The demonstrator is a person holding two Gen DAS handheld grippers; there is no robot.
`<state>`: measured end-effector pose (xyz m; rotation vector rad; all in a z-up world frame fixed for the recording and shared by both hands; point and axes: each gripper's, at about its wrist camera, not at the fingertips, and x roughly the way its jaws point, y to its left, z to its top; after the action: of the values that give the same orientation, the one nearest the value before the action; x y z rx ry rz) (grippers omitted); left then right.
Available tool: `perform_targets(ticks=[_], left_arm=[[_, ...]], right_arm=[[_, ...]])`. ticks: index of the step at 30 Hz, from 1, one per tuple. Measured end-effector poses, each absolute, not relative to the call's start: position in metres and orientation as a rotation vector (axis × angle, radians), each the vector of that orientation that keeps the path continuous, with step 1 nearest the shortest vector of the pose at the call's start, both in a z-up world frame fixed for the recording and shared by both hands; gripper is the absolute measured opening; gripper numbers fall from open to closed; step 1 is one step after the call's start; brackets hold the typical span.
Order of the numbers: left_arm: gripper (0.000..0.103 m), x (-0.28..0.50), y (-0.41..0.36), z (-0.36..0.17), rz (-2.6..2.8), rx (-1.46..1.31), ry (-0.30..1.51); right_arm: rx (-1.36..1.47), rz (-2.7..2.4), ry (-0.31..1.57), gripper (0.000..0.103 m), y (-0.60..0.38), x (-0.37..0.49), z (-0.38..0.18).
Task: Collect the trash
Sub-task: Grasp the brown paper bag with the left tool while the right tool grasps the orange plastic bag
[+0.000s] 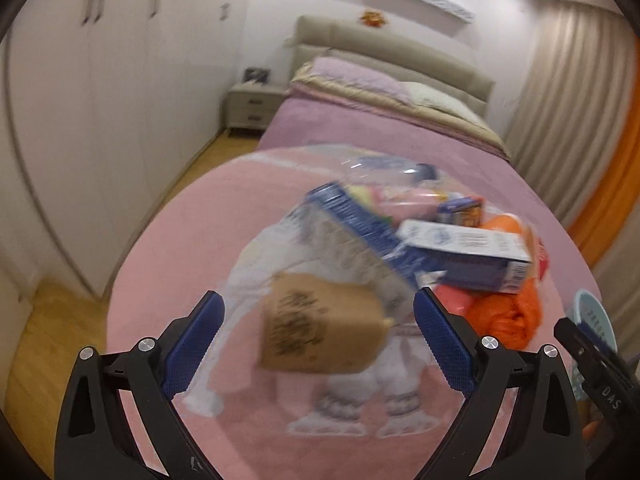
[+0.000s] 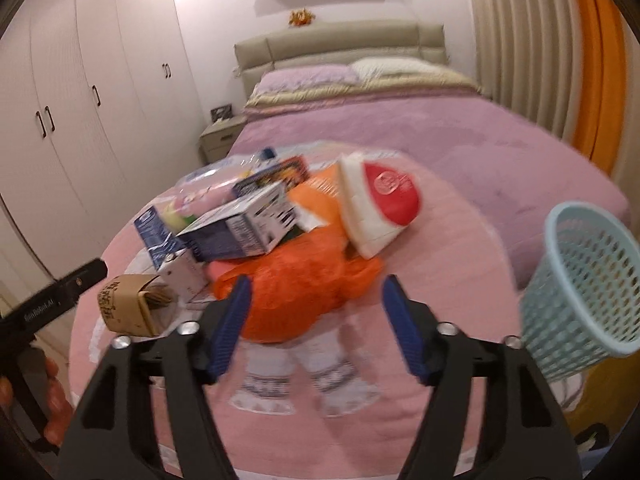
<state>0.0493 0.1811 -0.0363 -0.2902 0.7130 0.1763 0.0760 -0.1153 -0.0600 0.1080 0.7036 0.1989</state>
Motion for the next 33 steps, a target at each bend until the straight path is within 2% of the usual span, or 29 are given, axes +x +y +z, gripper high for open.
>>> perform_targets(ticks=[1,7,18,20,24,28,33], left_arm=[[0.093,0.048,0.186,-0.04,0.183,-0.316,0.721],[0.092,0.043,0.209,-0.061,0.139,-0.519,0.78],[0.091,0.087,0.194,-0.077,0.198,-0.536,0.824],[0.083,0.092,0.192,-0.081,0.2,-0.535,0.841],[0.075,0.092,0.191,-0.085,0.175,-0.544,0.84],[0.062,0.083,0.192,-0.078,0.147,-0.521,0.819],[0.043,0.07,0.192,-0.066,0.099,-0.475,0.784]], right_arm=[[0.125,0.2,0.719,0.079,-0.113,0.079,-0.063],[0.222,0.224,0.84,0.08,-0.096,0.104,-0.083],[0.221,0.182,0.895,0.079,-0.084,0.132,-0.101],[0.219,0.185,0.9,0.071,-0.086,0.135,-0.103],[0.216,0.211,0.888,0.054,-0.095,0.129,-0.099],[0.188,0.241,0.873,0.039,-0.099,0.117,-0.094],[0.128,0.263,0.852,0.034,-0.105,0.099,-0.089]])
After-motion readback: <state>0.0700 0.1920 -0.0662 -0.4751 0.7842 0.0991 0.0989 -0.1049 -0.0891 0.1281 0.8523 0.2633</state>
